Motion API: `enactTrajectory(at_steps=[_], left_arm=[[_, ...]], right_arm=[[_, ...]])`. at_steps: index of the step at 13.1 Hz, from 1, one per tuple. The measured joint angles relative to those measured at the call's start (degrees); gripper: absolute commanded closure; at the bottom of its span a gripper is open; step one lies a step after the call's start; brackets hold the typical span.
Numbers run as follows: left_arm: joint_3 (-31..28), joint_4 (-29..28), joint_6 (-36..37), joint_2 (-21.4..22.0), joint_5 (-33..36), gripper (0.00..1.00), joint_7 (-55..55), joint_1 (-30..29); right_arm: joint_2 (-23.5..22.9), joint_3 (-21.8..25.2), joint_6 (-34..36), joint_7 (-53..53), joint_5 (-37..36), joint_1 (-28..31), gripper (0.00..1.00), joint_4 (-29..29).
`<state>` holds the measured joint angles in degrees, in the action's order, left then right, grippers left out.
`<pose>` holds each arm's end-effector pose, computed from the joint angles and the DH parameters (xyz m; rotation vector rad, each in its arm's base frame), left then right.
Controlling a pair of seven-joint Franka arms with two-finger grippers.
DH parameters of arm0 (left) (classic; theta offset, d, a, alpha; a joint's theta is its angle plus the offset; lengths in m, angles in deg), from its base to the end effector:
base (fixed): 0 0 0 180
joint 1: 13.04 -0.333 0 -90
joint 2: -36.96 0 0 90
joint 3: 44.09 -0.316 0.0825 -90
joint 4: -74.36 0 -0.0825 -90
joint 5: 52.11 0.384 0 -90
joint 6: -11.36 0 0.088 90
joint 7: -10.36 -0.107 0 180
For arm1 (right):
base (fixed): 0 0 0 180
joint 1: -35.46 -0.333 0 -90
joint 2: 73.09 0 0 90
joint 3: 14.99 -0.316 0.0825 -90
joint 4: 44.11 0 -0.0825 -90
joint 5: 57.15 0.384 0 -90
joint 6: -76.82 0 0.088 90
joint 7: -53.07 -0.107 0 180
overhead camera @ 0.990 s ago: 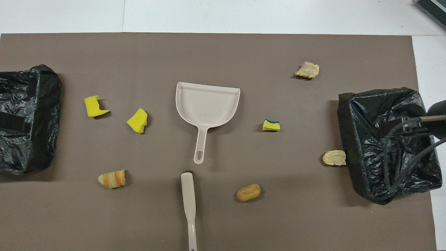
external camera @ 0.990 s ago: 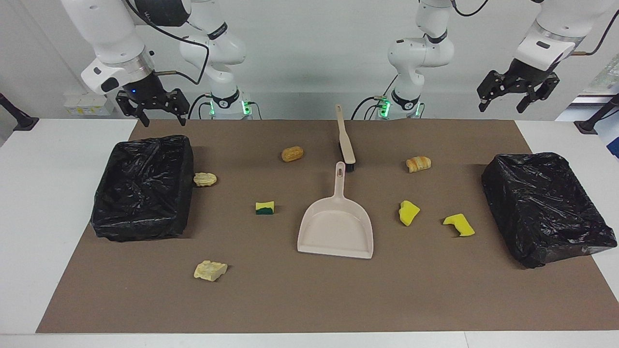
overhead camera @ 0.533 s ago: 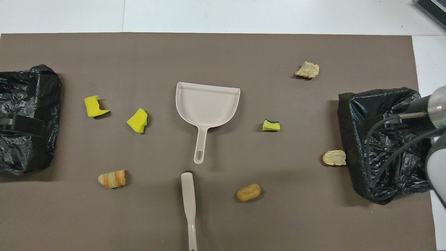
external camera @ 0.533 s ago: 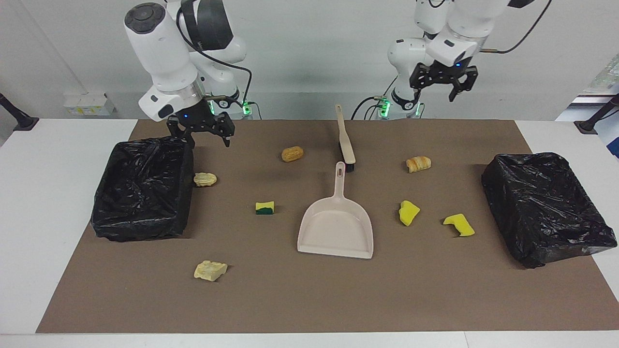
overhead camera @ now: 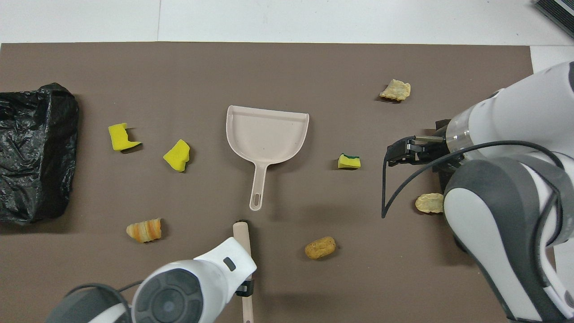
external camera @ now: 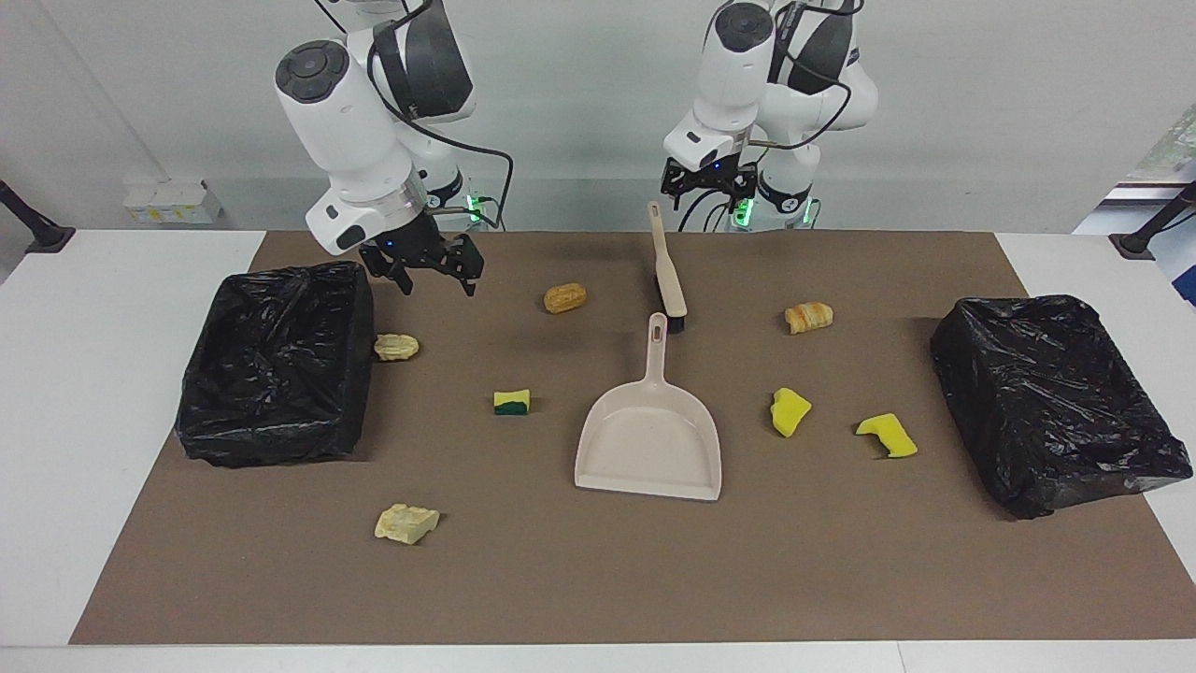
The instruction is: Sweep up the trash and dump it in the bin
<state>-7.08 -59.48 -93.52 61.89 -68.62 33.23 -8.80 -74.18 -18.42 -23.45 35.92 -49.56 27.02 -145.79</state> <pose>0.2973 -0.3085 0.4546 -3.0707 0.2487 0.1923 0.5502 0.1275 0.5330 -3.0183 0.1793 0.1135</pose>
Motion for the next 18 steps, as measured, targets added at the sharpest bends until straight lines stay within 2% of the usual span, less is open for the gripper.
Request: enactTrajectory(at_steps=[3, 5, 7, 12, 13, 14, 17, 18], left_arm=[[9.3, -8.1, -11.3, -0.1, -4.9, 0.00, 4.6, 0.0], [12.8, -11.4, -14.6, -0.1, -6.8, 0.00, 5.4, 0.0], [13.3, -12.3, -14.9, 0.0, -7.3, 0.00, 5.9, 0.0], [13.7, -13.5, -15.1, 0.0, -7.4, 0.02, 6.2, 0.0], [13.9, -13.7, -15.2, 0.0, -7.4, 0.10, 6.2, 0.0], [14.1, -13.9, -15.7, 0.0, -7.4, 0.24, 6.2, 0.0], [14.8, -14.3, -17.1, -0.1, -7.4, 0.82, 6.2, 0.0], [14.7, -14.3, -17.2, -0.3, -7.4, 0.90, 6.2, 0.0]], right_arm=[[-0.2, 0.0, -0.2, 0.1, 0.0, -0.6, 0.00, -1.5], [-0.7, 0.0, -0.2, 0.1, 0.0, -0.7, 0.00, -1.9], [-2.2, 0.0, -0.2, 0.1, 0.0, -0.9, 0.00, -1.6], [-9.9, -0.2, -3.6, -0.8, 0.2, -3.3, 0.00, 2.1], [-11.3, -0.2, -5.0, -2.6, 0.2, -4.8, 0.00, 2.7], [-12.4, -0.3, -5.9, -4.2, 0.2, -6.1, 0.00, 3.0], [-14.7, -0.3, -8.5, -7.1, 0.2, -7.6, 0.00, 4.0], [-15.0, -0.2, -9.3, -7.1, 0.2, -7.6, 0.00, 4.2]])
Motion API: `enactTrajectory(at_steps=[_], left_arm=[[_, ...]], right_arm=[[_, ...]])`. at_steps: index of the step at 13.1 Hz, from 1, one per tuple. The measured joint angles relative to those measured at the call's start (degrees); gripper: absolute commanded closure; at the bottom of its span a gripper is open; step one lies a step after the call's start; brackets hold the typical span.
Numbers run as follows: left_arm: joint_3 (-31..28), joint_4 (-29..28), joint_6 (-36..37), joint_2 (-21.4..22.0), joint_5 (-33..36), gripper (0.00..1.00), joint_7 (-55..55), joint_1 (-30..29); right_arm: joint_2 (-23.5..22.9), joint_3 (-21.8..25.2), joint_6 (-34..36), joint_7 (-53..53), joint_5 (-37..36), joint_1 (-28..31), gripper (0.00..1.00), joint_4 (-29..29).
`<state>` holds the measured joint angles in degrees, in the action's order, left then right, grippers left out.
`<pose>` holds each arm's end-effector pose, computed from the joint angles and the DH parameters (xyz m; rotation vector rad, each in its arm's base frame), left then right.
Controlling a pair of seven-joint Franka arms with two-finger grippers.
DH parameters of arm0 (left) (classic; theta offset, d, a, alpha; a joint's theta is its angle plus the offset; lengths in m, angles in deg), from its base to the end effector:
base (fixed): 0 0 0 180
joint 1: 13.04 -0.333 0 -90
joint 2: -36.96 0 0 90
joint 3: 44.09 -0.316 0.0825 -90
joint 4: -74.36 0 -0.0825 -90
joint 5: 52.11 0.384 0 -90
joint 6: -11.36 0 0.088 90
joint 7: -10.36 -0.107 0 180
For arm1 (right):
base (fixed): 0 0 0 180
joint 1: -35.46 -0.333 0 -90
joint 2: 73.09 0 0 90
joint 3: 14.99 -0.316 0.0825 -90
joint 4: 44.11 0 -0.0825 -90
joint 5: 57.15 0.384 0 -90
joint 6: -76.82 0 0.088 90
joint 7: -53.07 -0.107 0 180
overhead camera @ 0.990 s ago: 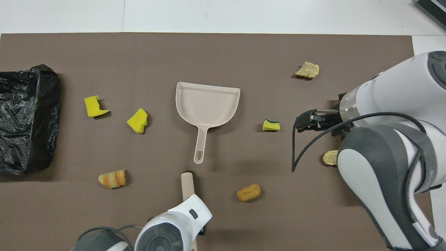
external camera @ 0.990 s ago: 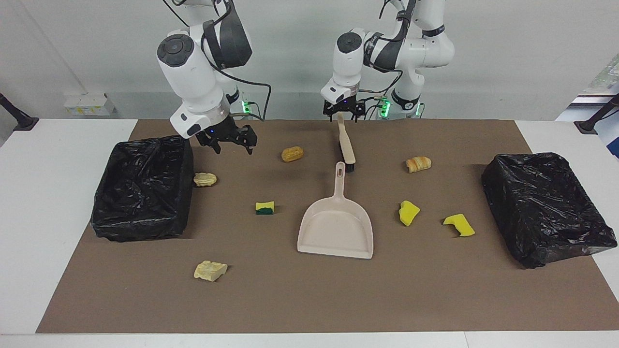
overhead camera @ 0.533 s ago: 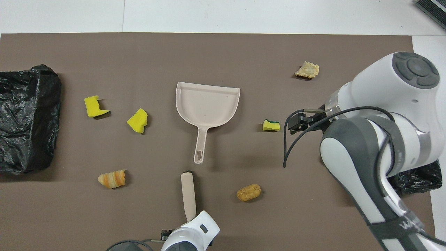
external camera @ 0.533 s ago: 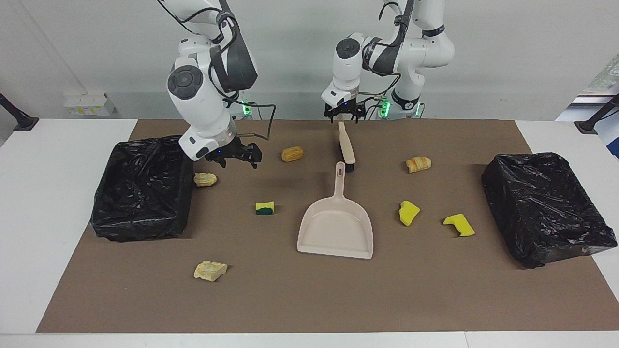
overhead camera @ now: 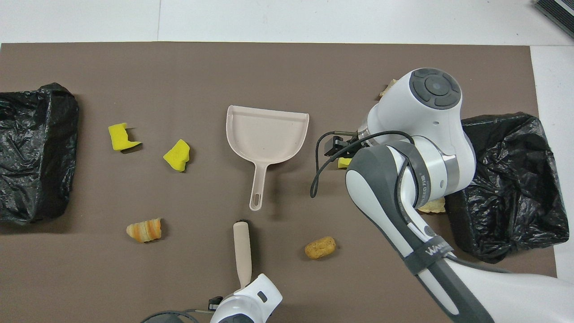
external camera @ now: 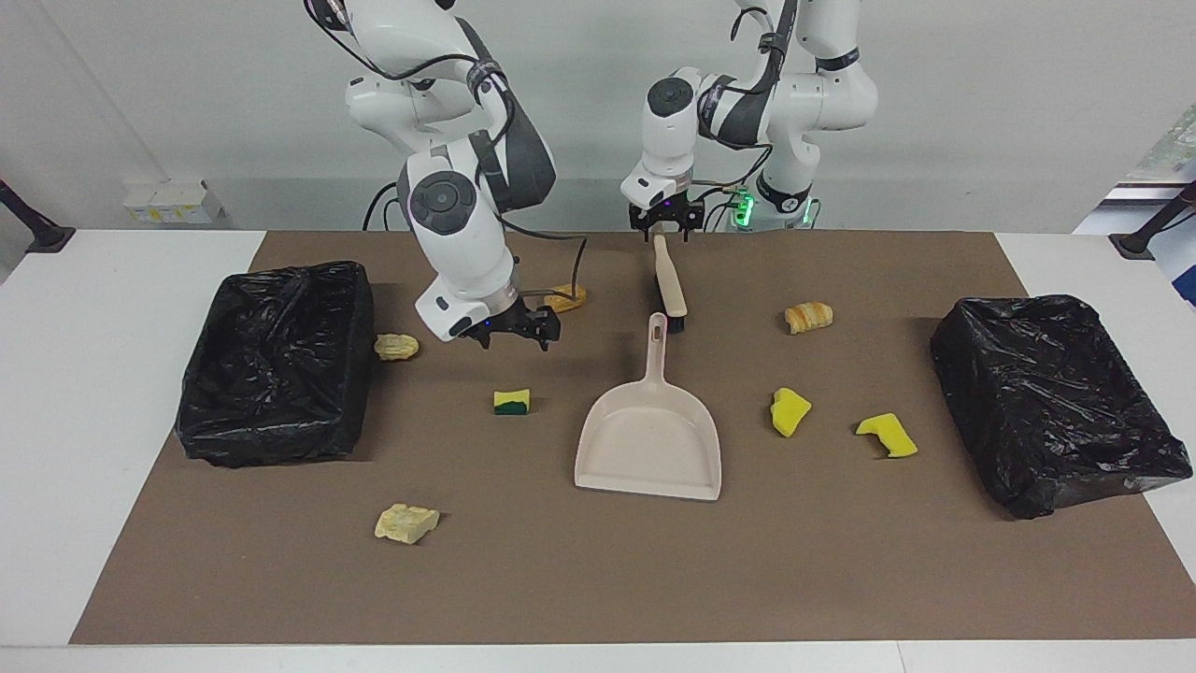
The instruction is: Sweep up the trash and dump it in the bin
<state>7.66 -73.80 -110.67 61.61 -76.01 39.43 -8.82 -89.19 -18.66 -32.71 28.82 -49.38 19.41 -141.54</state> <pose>0.2243 -0.3349 0.3375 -3.0447 0.2216 0.1528 0.5932 0.2195 0.4243 -3.0223 0.1980 0.1795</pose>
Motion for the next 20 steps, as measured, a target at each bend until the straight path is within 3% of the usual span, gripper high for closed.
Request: enactTrajectory(at_steps=[1, 5, 9, 11, 15, 17, 20], left_arm=[[0.0, 0.0, -0.1, -0.3, 0.0, 1.00, -0.1, 0.0], [-1.9, 2.1, 1.8, -0.8, 0.0, 1.00, -3.5, -0.2], [-12.9, 8.1, 12.8, -0.6, 0.2, 1.00, -12.0, -0.2], [-18.7, 11.5, 19.1, -0.2, 3.4, 1.00, -15.9, -0.4], [-26.8, 13.0, 17.5, -0.9, 15.0, 1.00, -23.5, -0.9], [-33.7, 14.6, 16.0, -3.9, 18.0, 1.00, -29.5, -1.0], [-41.9, 22.3, 14.9, -12.5, 23.9, 1.00, -35.6, -1.2]], right_arm=[[-0.1, 0.0, -0.3, 0.0, 0.0, 0.0, 0.00, 0.1], [-0.3, -0.1, -1.1, 0.0, 0.0, -0.7, 0.00, 0.1], [-0.7, -0.1, -2.1, -2.5, -0.1, -4.1, 0.00, 0.0], [-1.1, -0.1, -2.8, -5.6, -0.1, -5.9, 0.00, 0.0], [-3.2, -0.2, -5.9, -14.4, -2.7, -12.1, 0.00, 0.0], [-4.5, -0.2, -6.7, -19.0, -6.0, -15.5, 0.00, 0.1], [-6.8, -0.2, -7.5, -24.5, -12.2, -19.5, 0.00, 2.4]])
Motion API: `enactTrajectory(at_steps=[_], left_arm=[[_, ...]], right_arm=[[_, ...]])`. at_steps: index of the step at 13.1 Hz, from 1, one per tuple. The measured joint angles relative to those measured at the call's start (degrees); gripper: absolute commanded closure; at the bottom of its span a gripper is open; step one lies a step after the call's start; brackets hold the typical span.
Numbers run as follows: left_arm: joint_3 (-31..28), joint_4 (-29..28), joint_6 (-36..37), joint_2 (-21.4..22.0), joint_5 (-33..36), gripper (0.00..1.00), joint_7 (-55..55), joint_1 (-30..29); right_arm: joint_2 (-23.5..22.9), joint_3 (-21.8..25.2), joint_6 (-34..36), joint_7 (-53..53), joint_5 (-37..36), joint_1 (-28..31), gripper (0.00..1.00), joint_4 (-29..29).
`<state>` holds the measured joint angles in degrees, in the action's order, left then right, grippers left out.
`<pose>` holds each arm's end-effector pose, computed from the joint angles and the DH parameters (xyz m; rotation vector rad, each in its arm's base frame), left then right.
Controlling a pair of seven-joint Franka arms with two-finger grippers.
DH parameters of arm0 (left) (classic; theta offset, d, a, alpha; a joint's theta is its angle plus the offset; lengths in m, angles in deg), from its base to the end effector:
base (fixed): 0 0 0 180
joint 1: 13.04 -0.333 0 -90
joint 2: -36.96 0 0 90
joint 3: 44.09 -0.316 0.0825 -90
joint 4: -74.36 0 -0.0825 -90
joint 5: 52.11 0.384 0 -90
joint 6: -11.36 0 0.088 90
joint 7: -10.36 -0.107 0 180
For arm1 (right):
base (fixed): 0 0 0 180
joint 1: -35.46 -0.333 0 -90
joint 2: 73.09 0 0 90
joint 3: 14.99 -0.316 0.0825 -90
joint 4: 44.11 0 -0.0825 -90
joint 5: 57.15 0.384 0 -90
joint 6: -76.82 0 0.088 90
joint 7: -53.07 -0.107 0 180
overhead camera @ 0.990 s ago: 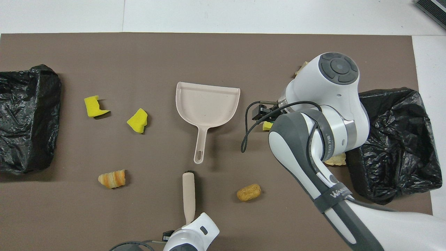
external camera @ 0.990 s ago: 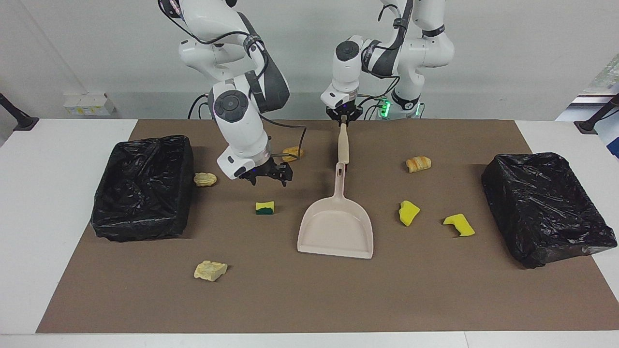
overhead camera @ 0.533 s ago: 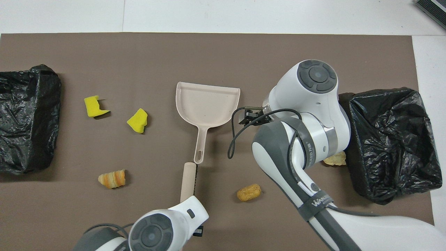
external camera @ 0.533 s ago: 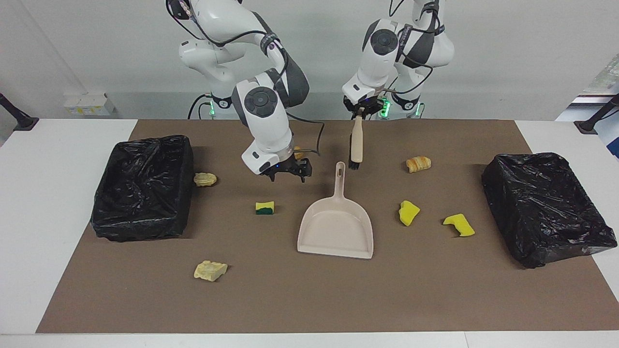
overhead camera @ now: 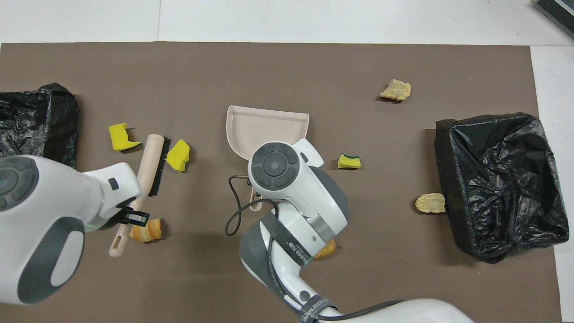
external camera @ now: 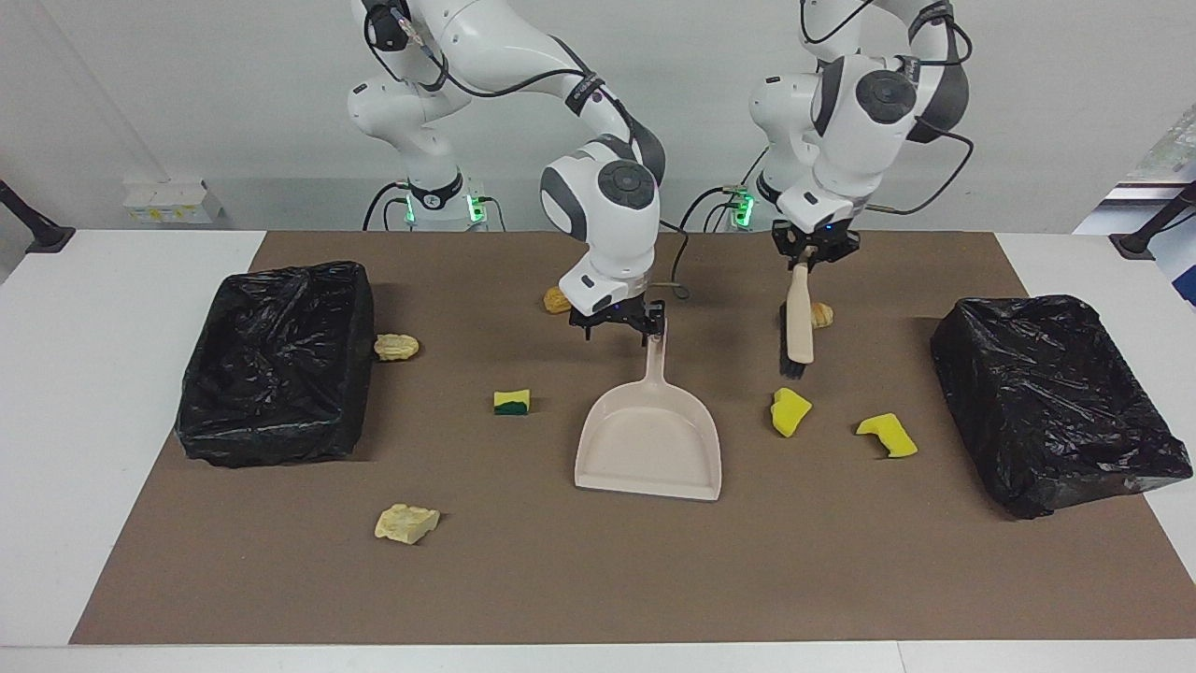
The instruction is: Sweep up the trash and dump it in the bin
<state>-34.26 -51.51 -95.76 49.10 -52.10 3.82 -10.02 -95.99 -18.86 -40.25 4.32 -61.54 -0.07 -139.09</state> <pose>0.4619 -0.1083 0.4623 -3.0514 0.5122 0.1801 0.5183 0.4142 0.3777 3.0956 -0.2062 0.0306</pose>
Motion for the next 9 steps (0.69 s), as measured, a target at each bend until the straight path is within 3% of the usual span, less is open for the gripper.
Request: enactTrajectory(at_steps=[4, 9], left_arm=[[-9.4, 7.7, -5.2, -9.5, 2.1, 1.00, -17.6, -0.3], [-17.1, 14.2, -10.2, -19.2, 3.8, 1.00, -30.0, -0.4]], right_arm=[[-2.6, 0.0, -3.7, -2.5, -4.2, -2.6, 0.00, 3.0], [-4.6, 0.0, -7.4, -2.5, -4.9, -3.9, 0.54, 2.9]])
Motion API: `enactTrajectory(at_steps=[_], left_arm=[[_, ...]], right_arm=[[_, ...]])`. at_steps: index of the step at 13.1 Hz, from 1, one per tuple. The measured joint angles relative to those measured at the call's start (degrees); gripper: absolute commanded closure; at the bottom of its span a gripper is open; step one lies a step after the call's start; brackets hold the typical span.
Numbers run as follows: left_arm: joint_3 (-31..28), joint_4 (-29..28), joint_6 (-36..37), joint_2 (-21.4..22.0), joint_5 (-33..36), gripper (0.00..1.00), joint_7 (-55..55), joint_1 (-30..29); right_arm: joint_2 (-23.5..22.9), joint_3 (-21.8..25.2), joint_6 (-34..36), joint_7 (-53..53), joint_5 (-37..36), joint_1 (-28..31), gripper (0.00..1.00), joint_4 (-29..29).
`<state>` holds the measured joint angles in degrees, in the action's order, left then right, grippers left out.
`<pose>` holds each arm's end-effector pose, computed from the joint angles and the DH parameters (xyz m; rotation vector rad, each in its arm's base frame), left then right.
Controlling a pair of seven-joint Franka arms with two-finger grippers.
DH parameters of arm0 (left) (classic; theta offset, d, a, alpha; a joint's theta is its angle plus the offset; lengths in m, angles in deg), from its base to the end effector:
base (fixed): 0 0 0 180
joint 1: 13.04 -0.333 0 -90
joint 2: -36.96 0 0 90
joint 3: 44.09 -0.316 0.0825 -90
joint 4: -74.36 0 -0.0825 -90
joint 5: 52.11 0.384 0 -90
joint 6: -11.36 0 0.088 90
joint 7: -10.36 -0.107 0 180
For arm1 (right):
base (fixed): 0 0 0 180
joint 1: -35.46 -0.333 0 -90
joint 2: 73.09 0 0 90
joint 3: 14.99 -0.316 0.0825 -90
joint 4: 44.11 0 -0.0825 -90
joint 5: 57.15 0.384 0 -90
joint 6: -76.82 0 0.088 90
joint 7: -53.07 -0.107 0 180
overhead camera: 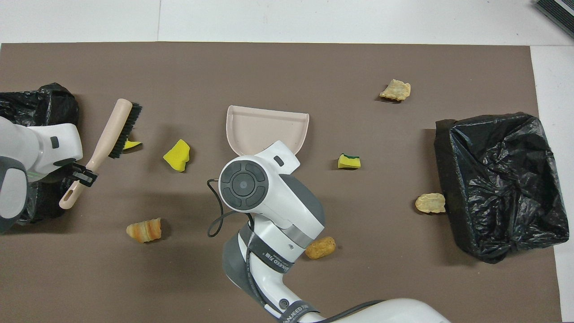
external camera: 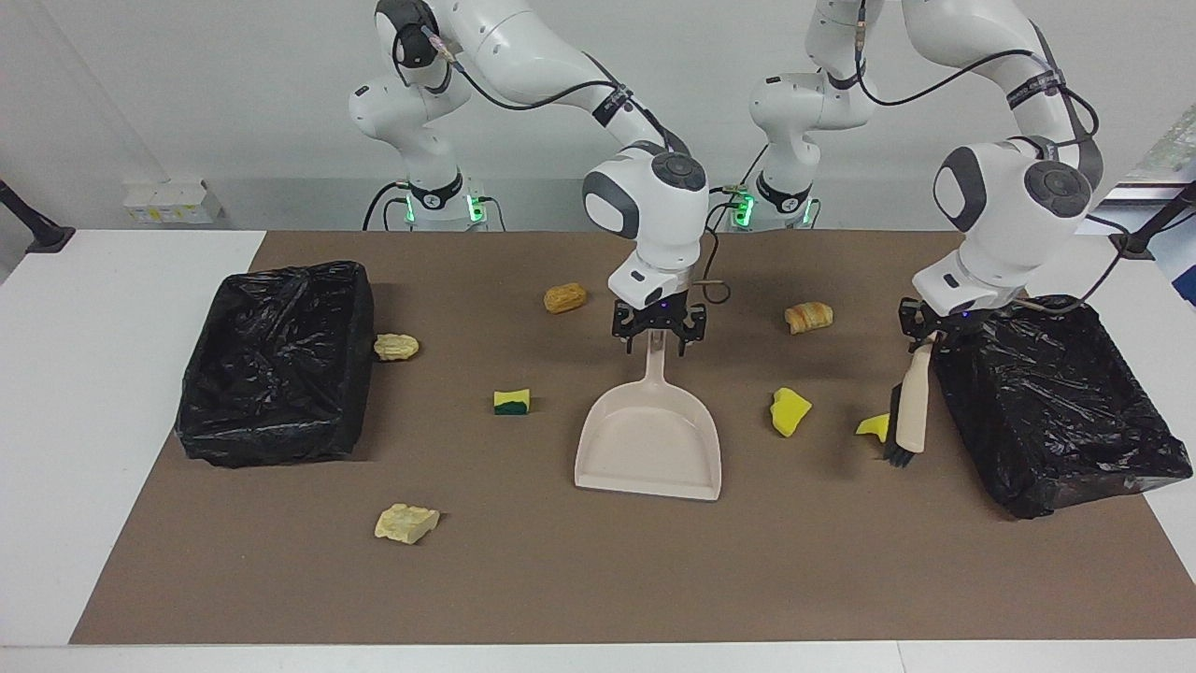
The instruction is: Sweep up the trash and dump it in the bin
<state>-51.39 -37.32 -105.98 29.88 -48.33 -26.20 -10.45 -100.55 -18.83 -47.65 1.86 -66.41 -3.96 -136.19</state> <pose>0.5803 0.0496 0.4156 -2.9480 0.8920 0.0747 0.5114 0.4645 0.3596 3.1246 -0.0968 0.2157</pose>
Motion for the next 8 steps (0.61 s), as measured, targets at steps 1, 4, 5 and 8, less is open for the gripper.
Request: enactTrajectory(at_steps=[1, 4, 5, 8], left_arm=[[-1.7, 0.7, -1.2, -1.3, 0.0, 1.00, -2.8, 0.0], [-3.6, 1.0, -2.6, -3.6, 0.0, 1.00, -4.3, -0.1], [-3.7, 1.0, -2.6, -4.1, 0.0, 1.00, -4.3, -0.1], [-3.7, -0.9, -2.4, -4.3, 0.0, 1.00, -4.1, 0.1]], right_arm=[[-0.3, 0.0, 0.0, 0.0, -0.9, -0.1, 0.66, 0.0], [-0.3, 0.2, -0.1, 1.3, -1.9, 0.0, 1.00, -0.4], [-0.3, 0.2, -0.1, 2.2, -2.0, 0.0, 1.00, -0.5], [-0.2, 0.3, -0.1, 5.4, -2.1, 0.1, 1.00, -0.4]])
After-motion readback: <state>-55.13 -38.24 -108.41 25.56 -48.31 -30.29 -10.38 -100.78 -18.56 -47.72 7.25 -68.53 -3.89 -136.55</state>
